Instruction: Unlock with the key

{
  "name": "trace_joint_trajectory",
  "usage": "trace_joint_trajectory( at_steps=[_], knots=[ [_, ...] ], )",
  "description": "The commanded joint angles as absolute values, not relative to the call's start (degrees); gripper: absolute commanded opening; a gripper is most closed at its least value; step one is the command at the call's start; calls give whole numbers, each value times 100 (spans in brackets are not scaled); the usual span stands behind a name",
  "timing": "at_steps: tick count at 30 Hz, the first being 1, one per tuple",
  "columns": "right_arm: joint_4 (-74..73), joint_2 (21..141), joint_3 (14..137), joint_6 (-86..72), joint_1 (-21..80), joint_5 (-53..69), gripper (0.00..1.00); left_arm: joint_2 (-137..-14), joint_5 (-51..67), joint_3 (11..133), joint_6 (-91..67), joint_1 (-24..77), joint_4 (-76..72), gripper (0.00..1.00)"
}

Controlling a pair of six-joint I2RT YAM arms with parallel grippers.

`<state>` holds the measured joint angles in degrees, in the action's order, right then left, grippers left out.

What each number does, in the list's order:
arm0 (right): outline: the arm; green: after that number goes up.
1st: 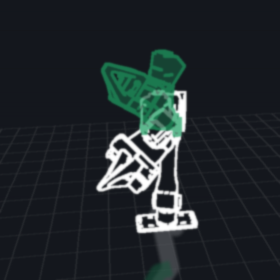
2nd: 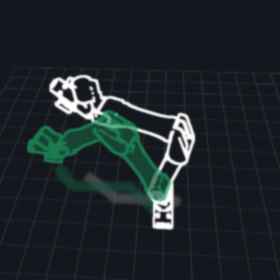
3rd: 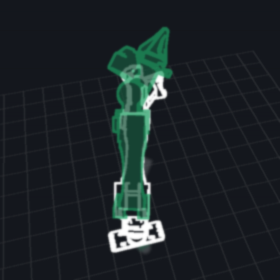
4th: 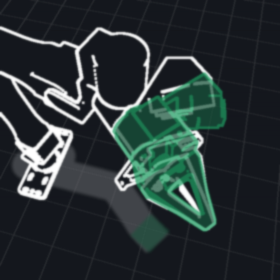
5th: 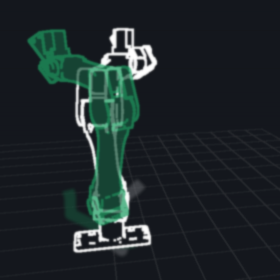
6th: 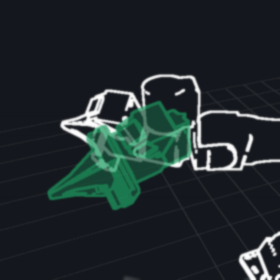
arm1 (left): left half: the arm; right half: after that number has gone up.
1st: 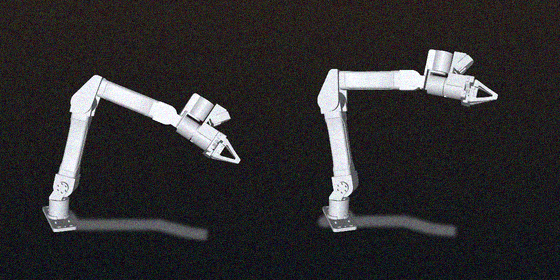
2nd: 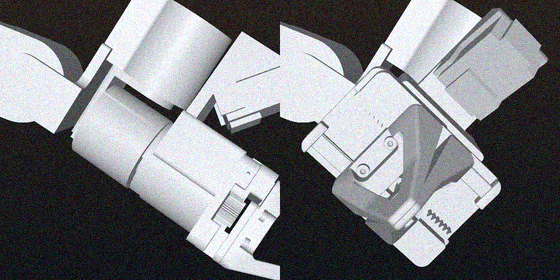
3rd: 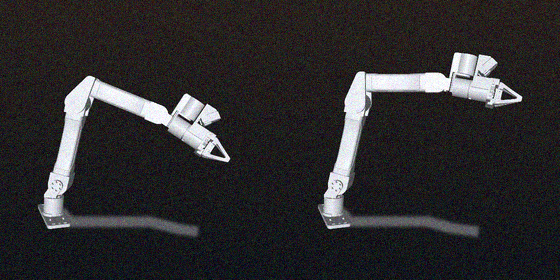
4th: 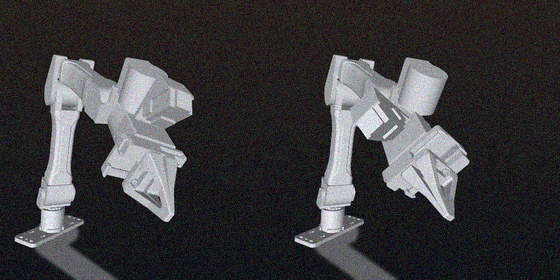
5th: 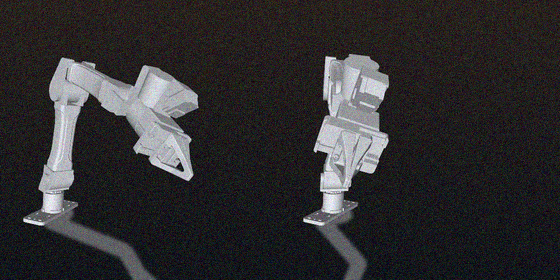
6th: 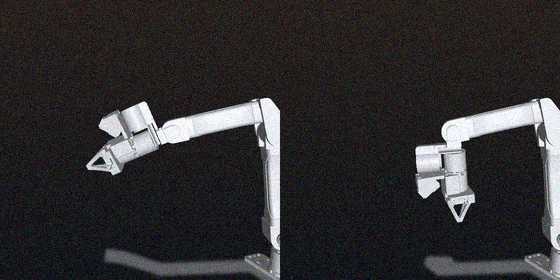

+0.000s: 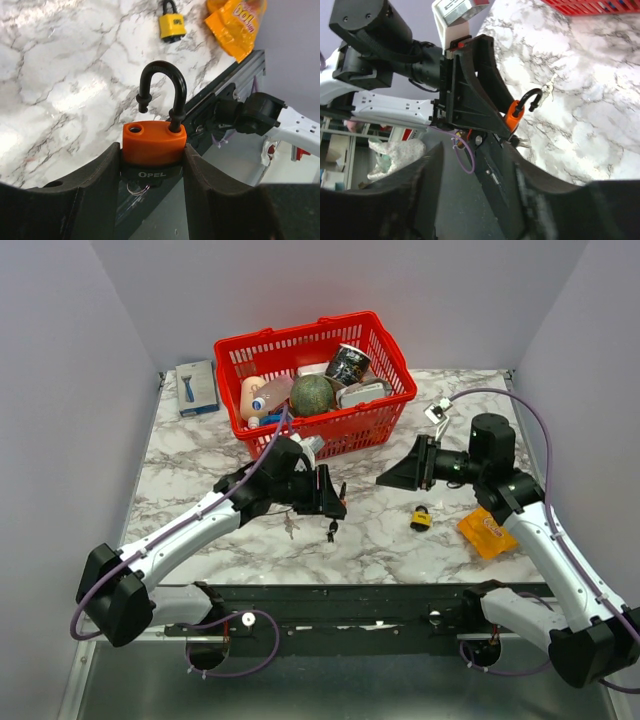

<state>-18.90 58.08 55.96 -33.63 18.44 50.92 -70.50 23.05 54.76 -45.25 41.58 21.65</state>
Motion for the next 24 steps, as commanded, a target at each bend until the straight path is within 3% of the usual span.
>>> trace_joint_trajectory(
  at_steps=[1,3,7,10,14,19,24],
  knots=[
    [-2267,5836,5476,-3278,1872,4405,65,-7189,2926,5537,-4412,4131,1829,0],
    [-2250,5827,5388,-3078,1872,4210,76,-7320,3373,5555,-4473,4148,1584,0],
    [-1786,5897,5212,-2681,1872,4701,80,-7418,4393,5537,-4763,4175,399,0],
    [-1469,6029,5142,-2663,1872,5106,81,-7514,4483,5729,-4598,4175,534,0],
    [-2213,6345,5300,-2672,1881,3847,82,-7962,3350,6134,-4456,4175,1616,0],
    [-2452,6259,5054,-2926,1872,3157,81,-8963,4182,6186,-4930,4271,152,0],
    [-3049,5811,5088,-3120,1872,1751,84,-10402,4122,7153,-4685,4315,1001,0]
  ],
)
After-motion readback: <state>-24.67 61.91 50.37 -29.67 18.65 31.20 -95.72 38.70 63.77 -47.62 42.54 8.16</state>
